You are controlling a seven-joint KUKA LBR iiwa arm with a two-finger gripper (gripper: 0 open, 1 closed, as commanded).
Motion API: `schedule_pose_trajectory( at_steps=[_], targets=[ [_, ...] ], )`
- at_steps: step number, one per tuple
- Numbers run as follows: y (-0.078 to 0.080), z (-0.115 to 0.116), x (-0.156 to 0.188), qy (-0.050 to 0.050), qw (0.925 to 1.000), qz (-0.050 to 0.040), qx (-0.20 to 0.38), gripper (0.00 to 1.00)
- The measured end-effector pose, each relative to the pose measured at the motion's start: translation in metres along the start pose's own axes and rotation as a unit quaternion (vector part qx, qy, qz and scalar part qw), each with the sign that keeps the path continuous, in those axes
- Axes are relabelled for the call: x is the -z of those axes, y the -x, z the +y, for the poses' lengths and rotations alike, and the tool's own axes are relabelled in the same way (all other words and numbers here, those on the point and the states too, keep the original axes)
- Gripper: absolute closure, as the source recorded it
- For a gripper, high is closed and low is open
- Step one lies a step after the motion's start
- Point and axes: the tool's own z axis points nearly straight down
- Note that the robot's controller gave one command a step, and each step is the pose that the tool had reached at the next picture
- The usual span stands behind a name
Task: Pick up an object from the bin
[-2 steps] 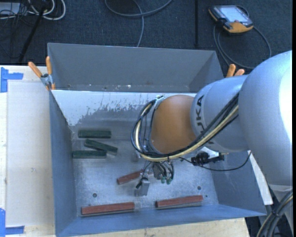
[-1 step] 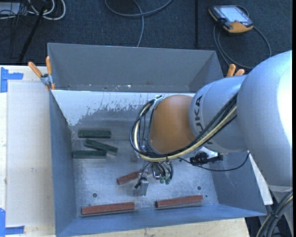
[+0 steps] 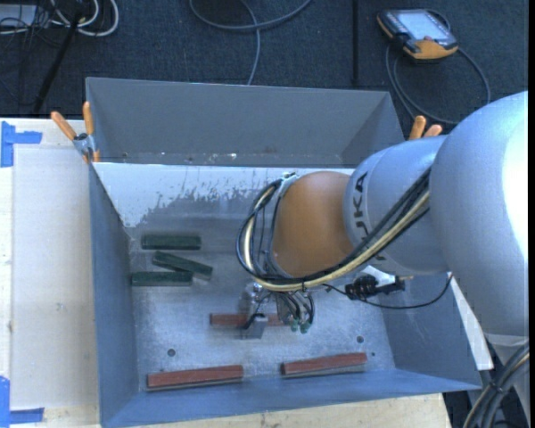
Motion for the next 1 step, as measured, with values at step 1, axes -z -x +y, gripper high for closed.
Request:
schedule_pose_trajectory(
  at_steps=[1],
  targets=[
    [0.0000,0.0000,0.0000,0.000,1.0000,0.0000,0.000,1.00]
  ],
)
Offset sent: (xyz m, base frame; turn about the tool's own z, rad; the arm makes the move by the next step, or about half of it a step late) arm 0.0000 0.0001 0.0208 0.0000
